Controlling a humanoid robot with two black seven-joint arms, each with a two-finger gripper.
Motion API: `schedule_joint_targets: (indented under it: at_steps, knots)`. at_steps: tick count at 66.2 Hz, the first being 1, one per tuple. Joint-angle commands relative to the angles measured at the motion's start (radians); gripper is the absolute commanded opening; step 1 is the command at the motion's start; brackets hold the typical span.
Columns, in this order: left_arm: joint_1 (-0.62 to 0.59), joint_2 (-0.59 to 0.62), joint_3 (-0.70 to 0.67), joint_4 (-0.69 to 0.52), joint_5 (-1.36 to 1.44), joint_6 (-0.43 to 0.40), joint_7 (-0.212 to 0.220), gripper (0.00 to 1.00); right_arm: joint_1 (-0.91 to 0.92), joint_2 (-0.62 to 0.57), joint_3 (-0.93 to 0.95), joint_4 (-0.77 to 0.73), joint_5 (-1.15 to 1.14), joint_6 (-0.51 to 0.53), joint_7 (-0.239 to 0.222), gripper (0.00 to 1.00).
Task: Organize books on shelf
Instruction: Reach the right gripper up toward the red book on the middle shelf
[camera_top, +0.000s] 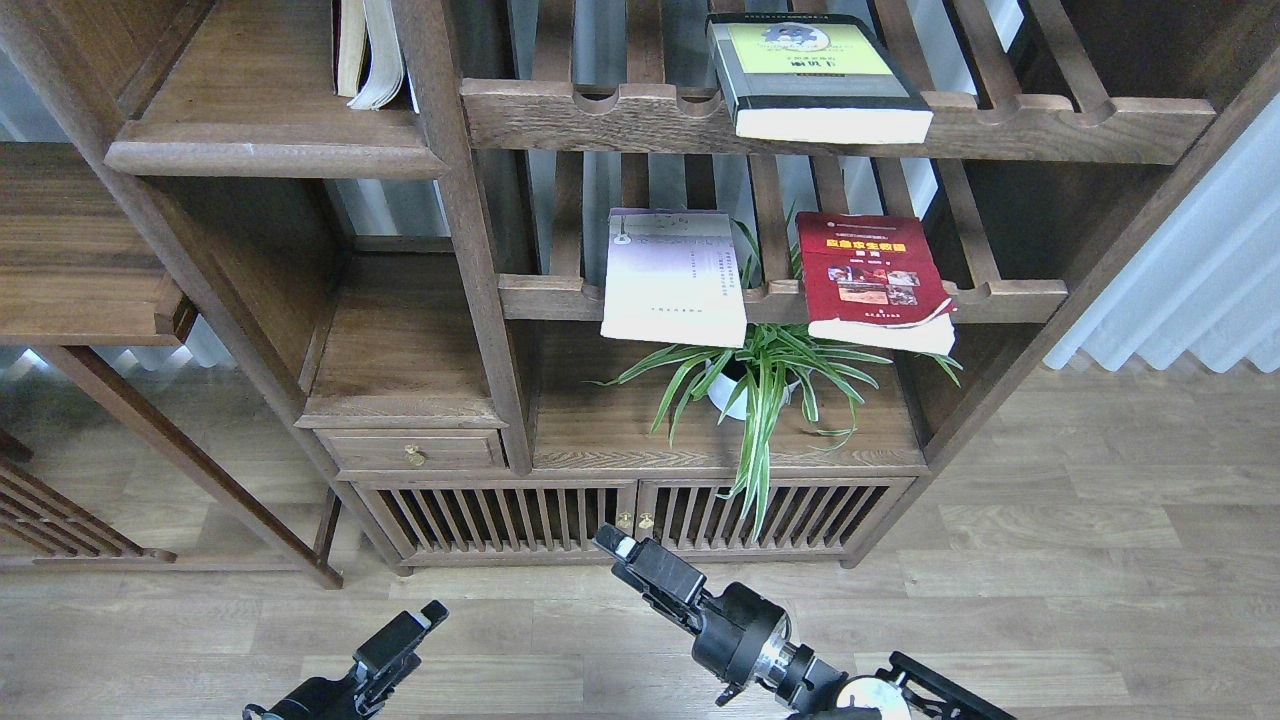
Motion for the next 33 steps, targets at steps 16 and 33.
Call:
schedule_joint_targets:
  at_steps: [16, 33]
  knots:
    - [-0.019, -0.008, -0.017, -0.016, -0.001, 0.0, -0.003, 1.0, -0.058, 0.054, 0.141, 0.062, 0.0, 0.0, 0.004, 1.0]
    - [-0.011, -0.017, -0.142, 0.002, -0.01, 0.0, -0.014, 1.0, -0.073, 0.054, 0.21, 0.04, 0.006, 0.0, 0.015, 1.0]
